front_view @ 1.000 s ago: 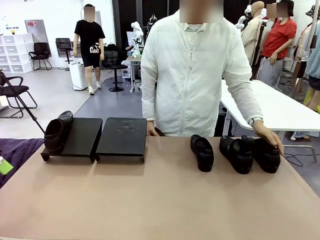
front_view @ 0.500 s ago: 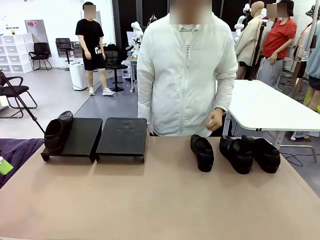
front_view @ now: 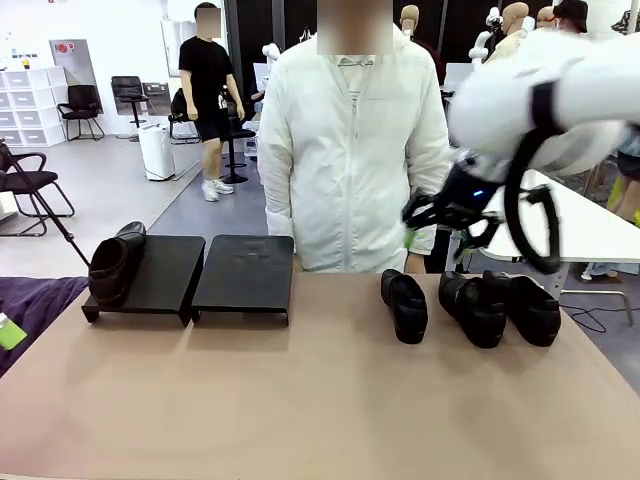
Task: Organize the shoes by placing them on the stand.
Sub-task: Pick up one Shoe and place it in the middle of the table.
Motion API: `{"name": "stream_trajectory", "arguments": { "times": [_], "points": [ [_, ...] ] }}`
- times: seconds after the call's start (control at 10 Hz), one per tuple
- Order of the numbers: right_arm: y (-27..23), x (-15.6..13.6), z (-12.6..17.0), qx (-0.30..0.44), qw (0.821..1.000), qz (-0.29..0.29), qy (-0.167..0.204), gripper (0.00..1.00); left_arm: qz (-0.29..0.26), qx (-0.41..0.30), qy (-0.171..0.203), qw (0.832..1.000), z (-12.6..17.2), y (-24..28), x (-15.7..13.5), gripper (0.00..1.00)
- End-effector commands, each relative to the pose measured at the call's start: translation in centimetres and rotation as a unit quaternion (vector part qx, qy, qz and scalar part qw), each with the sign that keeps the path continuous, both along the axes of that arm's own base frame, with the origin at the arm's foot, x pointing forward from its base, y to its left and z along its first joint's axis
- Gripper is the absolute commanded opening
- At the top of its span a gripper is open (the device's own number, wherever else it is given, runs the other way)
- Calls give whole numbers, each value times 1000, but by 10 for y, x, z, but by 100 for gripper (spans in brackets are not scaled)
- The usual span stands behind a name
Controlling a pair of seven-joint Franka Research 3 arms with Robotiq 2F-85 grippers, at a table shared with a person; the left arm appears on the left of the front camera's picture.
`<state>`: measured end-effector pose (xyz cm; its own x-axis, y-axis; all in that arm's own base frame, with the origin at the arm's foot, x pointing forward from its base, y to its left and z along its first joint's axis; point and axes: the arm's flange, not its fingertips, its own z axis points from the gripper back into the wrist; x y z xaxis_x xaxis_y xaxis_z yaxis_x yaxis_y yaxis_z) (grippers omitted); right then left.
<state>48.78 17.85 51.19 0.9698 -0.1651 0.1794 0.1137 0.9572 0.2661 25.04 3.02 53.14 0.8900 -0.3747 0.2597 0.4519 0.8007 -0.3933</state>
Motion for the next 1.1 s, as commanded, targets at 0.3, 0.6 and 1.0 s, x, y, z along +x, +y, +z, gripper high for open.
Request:
{"name": "stream_trajectory", "arguments": {
  "times": [0.3, 0.6, 1.0],
  "points": [
    [0, 0, 0, 0, 1000, 0, 0, 100, -11, 3, -2, 1000, 1, 4, -1, 100],
    [37, 62, -38, -73, 997, 1, 7, 100, -11, 3, -2, 1000, 1, 4, -1, 100],
    [59, 140, -85, -90, 995, -24, 22, 100, -11, 3, -2, 1000, 1, 4, -1, 100]
  ]
}}
